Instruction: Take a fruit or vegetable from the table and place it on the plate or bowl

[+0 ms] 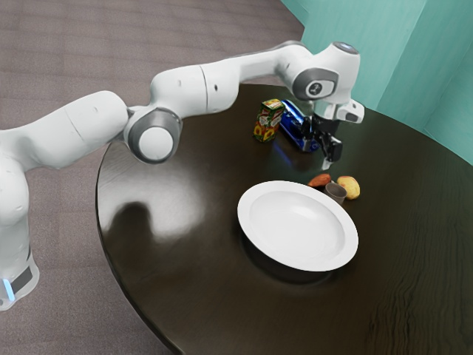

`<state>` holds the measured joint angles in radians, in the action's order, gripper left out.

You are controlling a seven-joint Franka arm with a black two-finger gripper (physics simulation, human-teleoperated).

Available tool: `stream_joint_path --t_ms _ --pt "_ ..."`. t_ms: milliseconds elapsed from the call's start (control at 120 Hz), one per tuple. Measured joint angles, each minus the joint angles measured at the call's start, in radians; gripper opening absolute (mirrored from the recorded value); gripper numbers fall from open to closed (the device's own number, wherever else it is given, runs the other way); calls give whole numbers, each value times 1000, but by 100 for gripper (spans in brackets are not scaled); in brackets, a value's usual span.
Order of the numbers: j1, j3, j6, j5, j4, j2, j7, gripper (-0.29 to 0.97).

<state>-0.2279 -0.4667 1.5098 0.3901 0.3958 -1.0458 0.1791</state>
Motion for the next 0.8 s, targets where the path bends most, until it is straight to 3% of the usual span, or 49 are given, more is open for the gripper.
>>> stream_joint_path --t_ms 375,800 --pt "27 27 119 -44 3 2 30 68" --pt "6 36 153 -91 67 1 68 68"
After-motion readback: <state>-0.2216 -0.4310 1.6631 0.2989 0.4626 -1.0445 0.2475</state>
